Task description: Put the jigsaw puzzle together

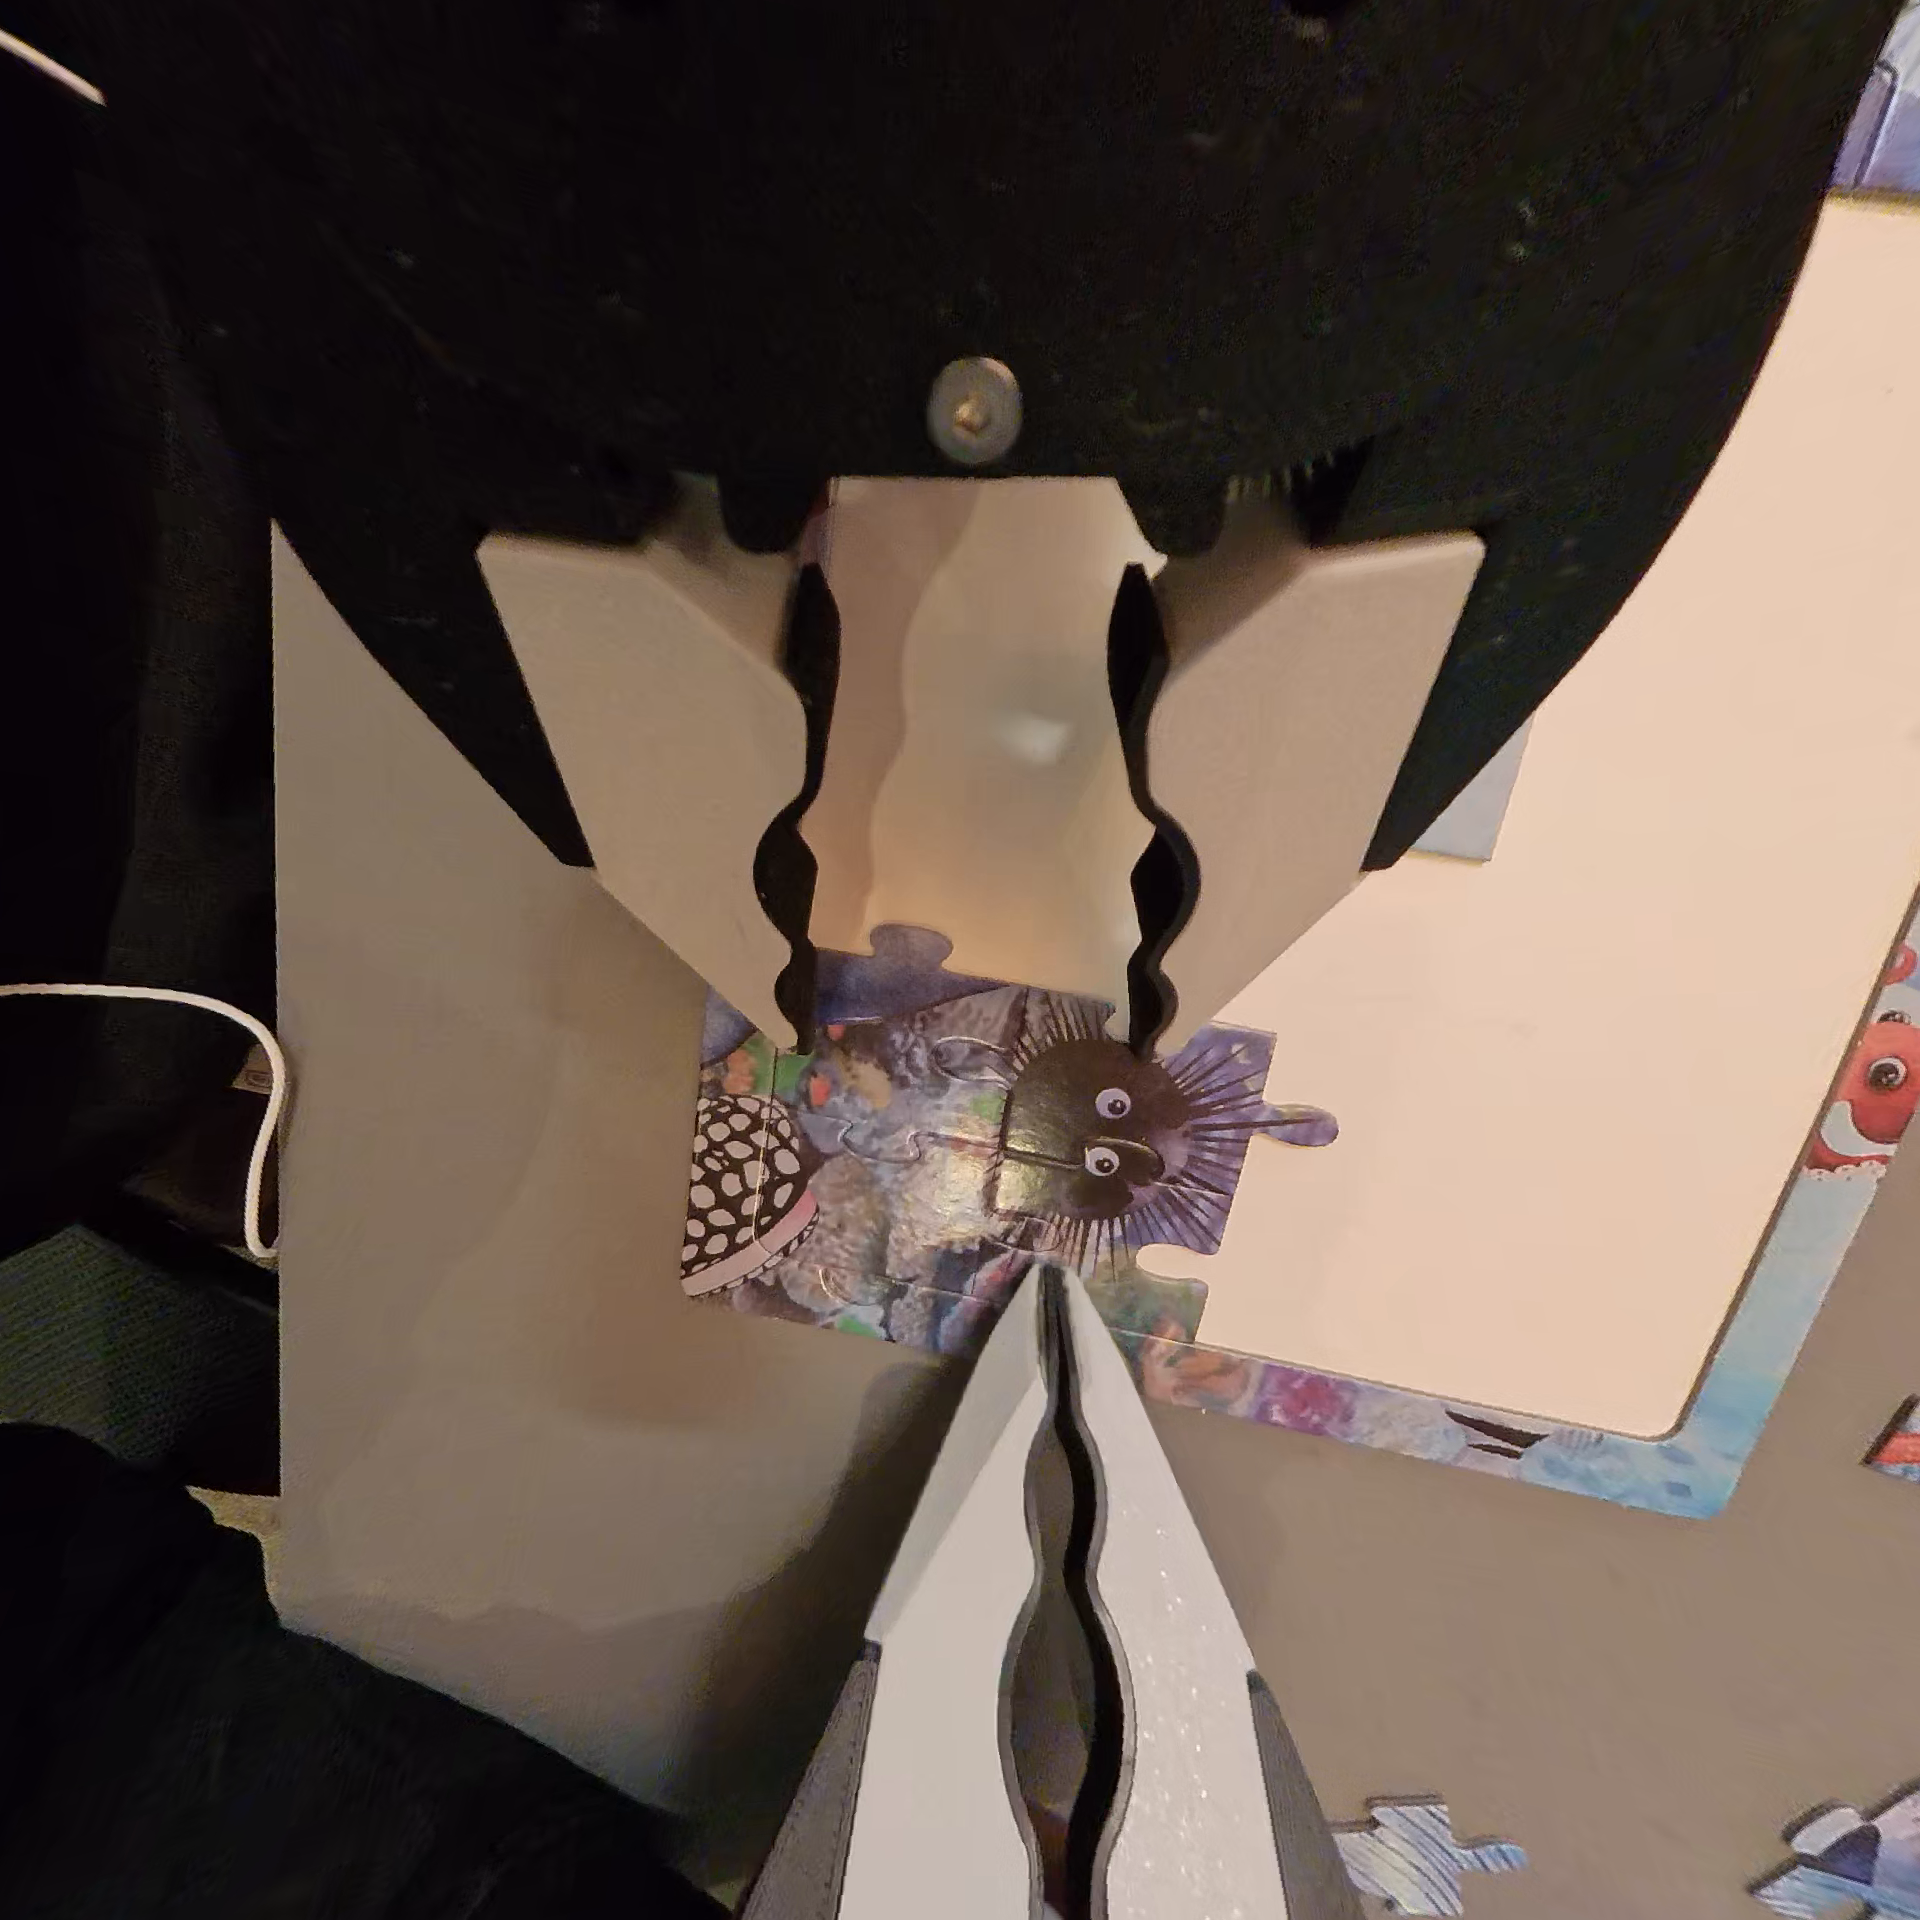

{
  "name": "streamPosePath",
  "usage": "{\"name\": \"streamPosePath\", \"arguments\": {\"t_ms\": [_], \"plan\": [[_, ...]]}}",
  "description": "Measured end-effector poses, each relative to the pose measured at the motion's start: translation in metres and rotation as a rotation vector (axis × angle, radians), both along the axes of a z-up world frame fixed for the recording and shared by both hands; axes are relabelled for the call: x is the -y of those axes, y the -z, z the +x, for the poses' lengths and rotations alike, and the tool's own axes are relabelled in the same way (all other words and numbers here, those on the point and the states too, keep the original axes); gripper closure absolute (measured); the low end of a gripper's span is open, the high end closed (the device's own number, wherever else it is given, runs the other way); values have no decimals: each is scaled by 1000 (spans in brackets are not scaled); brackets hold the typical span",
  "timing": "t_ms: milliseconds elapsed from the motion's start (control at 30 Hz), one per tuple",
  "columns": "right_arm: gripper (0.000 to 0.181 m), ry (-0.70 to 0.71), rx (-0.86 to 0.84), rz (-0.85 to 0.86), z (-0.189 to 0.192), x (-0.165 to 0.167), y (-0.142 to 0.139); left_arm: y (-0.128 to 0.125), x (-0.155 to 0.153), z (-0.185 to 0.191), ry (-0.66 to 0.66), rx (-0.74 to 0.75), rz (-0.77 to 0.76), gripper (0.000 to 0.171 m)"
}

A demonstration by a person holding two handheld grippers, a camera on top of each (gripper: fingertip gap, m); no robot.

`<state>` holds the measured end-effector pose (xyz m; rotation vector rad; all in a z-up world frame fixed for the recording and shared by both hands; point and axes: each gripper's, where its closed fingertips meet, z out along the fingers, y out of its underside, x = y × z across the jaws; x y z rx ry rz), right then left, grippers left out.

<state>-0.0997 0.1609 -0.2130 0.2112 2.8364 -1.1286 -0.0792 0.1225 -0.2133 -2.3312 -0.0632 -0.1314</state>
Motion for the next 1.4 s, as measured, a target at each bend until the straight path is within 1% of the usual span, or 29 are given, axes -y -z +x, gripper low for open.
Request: {"name": "streamPosePath", "arguments": {"t_ms": [200,300,367,400,500,567,600,633,700,833,933,967,1033,1100,1133,1167,1267,1367,1400], "plan": [[181,5,17,1,0,0,0,-4,1,-2,-10,28,26,113],[181,7,18,4,0,0,0,-17,1,-9,-50,115,103,121],[181,8,16,7,0,0,0,-23,1,-16,-85,163,134,129],[181,8,13,8,0,0,0,-21,1,-20,-105,157,125,132],[181,7,3,13,0,0,0,-12,-3,-29,-152,56,70,141],[181,6,-2,16,0,0,0,-11,-7,-31,-170,14,58,153],[181,6,-4,19,0,0,0,-11,-10,-31,-178,10,55,167],[181,6,-8,22,0,0,0,-8,-11,-31,-180,12,42,171],[181,6,-20,29,0,0,0,2,-10,-30,-180,12,-10,171],[181,7,-39,42,-1,0,0,1,-11,-30,-179,-4,-5,171],[181,79,-183,94,-23,-7,0,2,-11,-30,-178,-11,-3,171],[181,86,-203,100,-26,-8,0,2,-11,-30,-178,-9,-3,171],[181,65,-176,83,-20,-4,0,2,-11,-30,-178,-5,-2,171],[181,-7,-77,36,-1,7,0,2,-11,-30,-178,1,-2,171],[181,-19,-59,18,2,12,0,2,-11,-30,-178,3,-2,171],[181,-15,-61,6,1,16,0,2,-11,-30,-178,4,-2,171],[181,68,-154,14,-20,21,0,2,-11,-30,-178,4,-2,171],[181,2,-101,-11,-5,26,0,2,-11,-30,-178,-1,-2,171],[181,29,-120,-7,-11,26,0,2,-11,-30,-178,-3,-2,171]]}}
